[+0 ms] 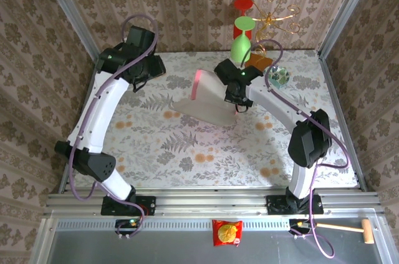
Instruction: Fold the paper box
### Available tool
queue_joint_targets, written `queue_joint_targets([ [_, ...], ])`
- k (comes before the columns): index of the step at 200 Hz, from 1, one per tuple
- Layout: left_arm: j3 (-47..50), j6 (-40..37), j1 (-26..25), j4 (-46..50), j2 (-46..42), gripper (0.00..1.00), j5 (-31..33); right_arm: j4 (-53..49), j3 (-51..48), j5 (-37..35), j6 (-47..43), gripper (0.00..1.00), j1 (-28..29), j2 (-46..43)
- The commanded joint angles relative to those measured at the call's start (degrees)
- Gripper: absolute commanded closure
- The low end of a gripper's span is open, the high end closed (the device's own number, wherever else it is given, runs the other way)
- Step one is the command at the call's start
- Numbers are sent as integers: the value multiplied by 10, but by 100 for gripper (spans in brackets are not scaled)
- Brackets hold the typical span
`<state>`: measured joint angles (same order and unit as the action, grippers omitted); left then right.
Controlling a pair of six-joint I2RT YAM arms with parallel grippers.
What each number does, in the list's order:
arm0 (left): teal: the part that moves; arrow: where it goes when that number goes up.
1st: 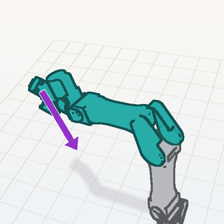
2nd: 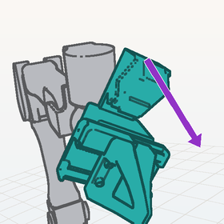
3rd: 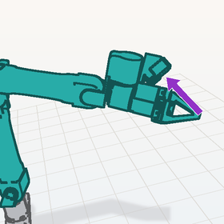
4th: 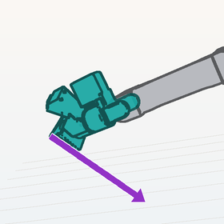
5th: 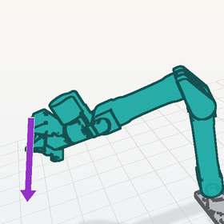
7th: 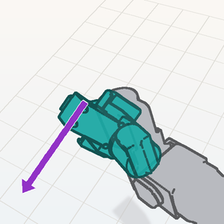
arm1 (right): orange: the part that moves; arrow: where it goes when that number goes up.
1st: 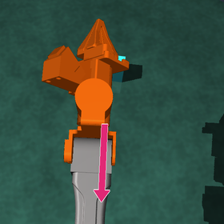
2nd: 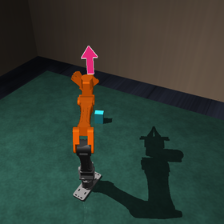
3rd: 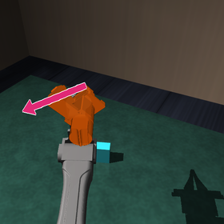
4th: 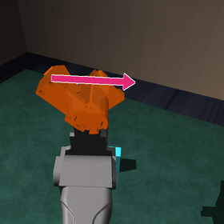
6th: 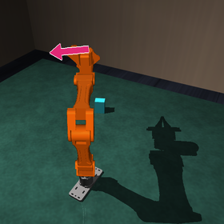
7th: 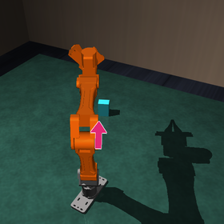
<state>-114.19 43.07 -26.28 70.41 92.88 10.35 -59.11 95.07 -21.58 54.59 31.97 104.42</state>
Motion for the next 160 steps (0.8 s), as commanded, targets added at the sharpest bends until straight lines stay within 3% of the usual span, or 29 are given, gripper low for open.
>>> queue_joint_targets([
  [1,10,139,-18,107,-13,42,-61,68,-39,47,118,100,0,-28],
  [57,127,331,-78,52,-60,41,-123,100,-80,55,175,100,14,-21],
  [103,176,359,-91,19,-47,47,-146,118,-108,61,193,100,21,-24],
  [160,180,363,-91,2,-5,65,-133,129,-123,72,199,100,26,-27],
])
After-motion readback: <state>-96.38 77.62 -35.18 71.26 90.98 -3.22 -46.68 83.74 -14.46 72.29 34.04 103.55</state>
